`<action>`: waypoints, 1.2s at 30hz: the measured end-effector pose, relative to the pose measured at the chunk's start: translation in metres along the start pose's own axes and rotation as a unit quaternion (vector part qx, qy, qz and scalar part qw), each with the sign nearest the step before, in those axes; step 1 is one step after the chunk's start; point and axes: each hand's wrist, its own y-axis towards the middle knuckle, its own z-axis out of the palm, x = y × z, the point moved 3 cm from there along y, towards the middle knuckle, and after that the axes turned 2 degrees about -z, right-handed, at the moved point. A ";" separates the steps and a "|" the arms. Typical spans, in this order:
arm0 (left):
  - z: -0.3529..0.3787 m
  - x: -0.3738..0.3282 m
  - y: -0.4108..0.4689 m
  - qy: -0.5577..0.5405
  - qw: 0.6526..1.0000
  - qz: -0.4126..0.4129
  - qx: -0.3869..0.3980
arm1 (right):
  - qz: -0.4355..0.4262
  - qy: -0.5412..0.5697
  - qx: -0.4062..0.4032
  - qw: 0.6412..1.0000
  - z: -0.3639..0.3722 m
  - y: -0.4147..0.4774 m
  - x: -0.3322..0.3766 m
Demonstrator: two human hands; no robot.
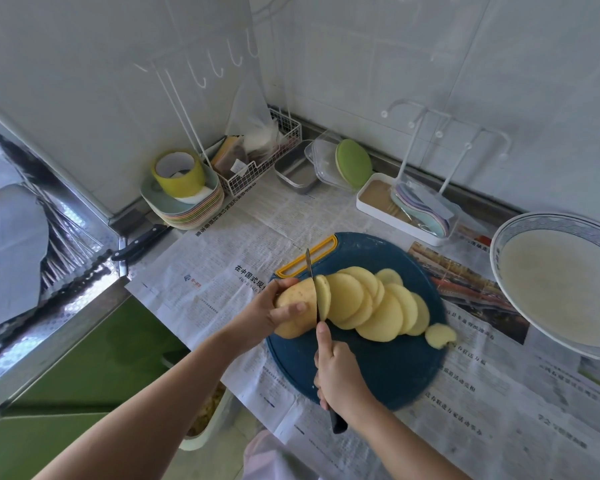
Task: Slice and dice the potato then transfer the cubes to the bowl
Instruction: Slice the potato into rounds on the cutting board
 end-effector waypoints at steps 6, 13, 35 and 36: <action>-0.009 -0.002 0.009 -0.031 0.999 -0.027 0.019 | 0.006 0.009 -0.009 1.000 0.008 0.003 -0.003; -0.006 -0.001 0.004 -0.002 1.000 -0.011 0.018 | 0.035 0.019 -0.010 0.999 0.010 0.009 -0.010; 0.005 0.011 -0.008 -0.115 0.991 0.030 -0.066 | 0.002 0.170 0.032 0.985 -0.062 -0.019 0.018; 0.007 0.011 -0.009 -0.109 0.991 0.034 -0.069 | -0.015 0.145 0.034 0.989 -0.064 -0.023 0.020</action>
